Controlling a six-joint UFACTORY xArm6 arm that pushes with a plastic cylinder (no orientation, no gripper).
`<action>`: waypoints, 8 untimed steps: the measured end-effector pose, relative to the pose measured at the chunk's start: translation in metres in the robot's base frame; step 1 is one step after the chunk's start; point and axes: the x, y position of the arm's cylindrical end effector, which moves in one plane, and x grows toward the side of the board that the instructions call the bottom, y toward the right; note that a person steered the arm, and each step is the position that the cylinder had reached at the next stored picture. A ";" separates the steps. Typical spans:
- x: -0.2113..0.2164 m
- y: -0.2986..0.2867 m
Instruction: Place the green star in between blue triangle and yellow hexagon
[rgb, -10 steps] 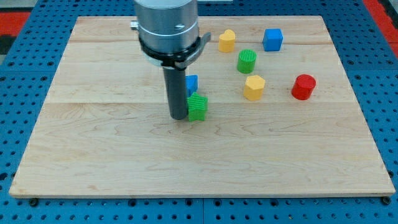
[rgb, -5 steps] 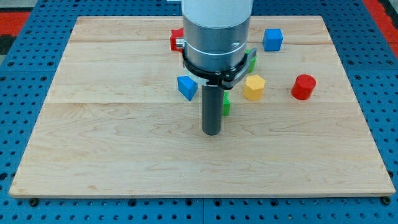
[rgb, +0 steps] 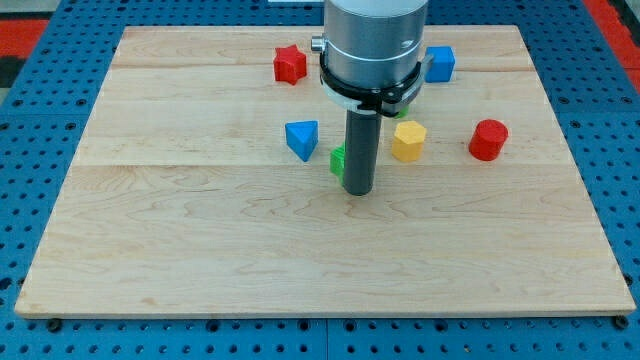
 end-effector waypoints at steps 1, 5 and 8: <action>-0.004 0.002; -0.024 0.026; 0.007 0.013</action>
